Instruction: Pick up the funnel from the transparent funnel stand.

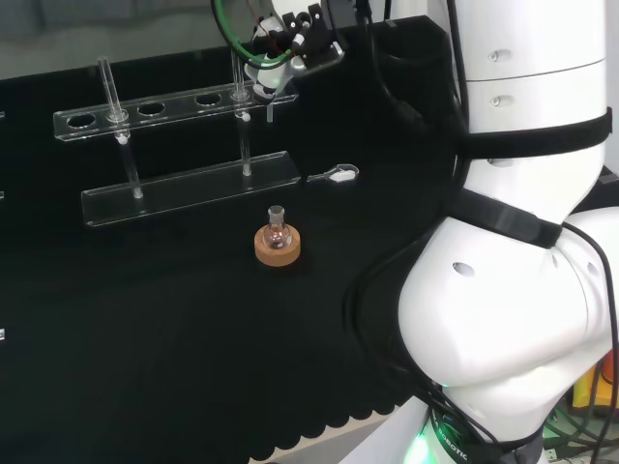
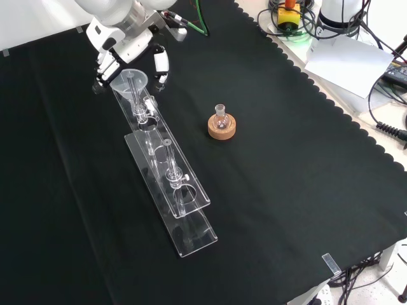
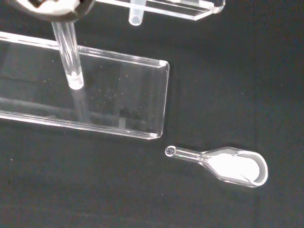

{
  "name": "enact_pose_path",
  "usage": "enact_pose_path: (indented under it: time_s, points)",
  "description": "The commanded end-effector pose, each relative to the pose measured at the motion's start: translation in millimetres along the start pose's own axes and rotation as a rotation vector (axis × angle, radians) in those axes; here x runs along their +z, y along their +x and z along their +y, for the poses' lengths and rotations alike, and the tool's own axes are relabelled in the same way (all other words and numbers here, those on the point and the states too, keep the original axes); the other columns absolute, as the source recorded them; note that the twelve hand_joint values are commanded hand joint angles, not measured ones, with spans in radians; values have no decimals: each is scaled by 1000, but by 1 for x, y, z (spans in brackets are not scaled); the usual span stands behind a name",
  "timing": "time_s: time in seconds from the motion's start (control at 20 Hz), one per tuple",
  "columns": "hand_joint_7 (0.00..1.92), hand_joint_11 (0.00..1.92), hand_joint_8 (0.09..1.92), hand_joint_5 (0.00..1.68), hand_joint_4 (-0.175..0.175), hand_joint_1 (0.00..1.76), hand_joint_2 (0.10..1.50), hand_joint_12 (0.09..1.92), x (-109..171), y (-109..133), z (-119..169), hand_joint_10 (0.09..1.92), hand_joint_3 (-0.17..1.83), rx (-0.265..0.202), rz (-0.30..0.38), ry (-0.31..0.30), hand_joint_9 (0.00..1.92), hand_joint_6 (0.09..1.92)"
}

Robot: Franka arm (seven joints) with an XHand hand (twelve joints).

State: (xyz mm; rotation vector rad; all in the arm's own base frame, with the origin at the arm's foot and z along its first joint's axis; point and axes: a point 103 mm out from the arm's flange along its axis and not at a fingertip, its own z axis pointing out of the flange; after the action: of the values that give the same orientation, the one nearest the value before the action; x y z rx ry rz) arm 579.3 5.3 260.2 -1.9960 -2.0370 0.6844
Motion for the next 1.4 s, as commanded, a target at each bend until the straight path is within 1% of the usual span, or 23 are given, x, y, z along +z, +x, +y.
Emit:
enact_pose_path:
  time_s: [0.05,0.1,0.2,0.25,0.35,0.45,0.55,0.65,0.75,0.85,1.05,1.25,1.3,1.4]
  points:
    - [111,402,690,190,-70,776,588,1382,1,-2,1,673,604,12,-36,-4,530,87]
    - [129,408,690,204,-71,782,589,1378,1,-2,1,662,606,19,-36,-4,551,87]
    - [179,426,685,244,-69,796,593,1364,1,-2,1,623,612,22,-57,-16,605,87]
    - [219,439,680,287,-65,804,595,1356,2,-1,1,602,618,11,-51,-20,638,87]
    - [318,467,666,395,-55,823,602,1337,1,0,0,562,629,10,-66,-35,707,87]
    - [430,508,644,535,-44,843,615,1311,-2,1,0,526,641,23,-92,-52,791,87]
    - [500,546,623,678,-29,855,632,1289,-6,1,-1,494,648,36,-108,-69,850,142]
    - [539,573,602,744,-16,869,649,1274,-10,0,-2,456,648,48,-125,-98,884,282]
    - [561,594,594,736,-10,884,657,1259,-16,0,-6,433,653,53,-143,-126,903,463]
    - [573,609,597,721,-5,899,660,1253,-23,-1,-11,425,661,53,-167,-149,915,585]
    - [585,625,602,734,1,913,662,1252,-40,-6,-25,427,667,58,-175,-169,930,648]
    - [628,641,615,739,5,921,659,1241,-54,-6,-48,431,677,55,-153,-194,957,695]
    - [638,645,619,742,5,922,659,1242,-58,-7,-54,433,678,73,-154,-187,964,700]
    - [658,651,625,747,6,923,659,1242,-67,-8,-69,437,679,87,-178,-196,976,707]
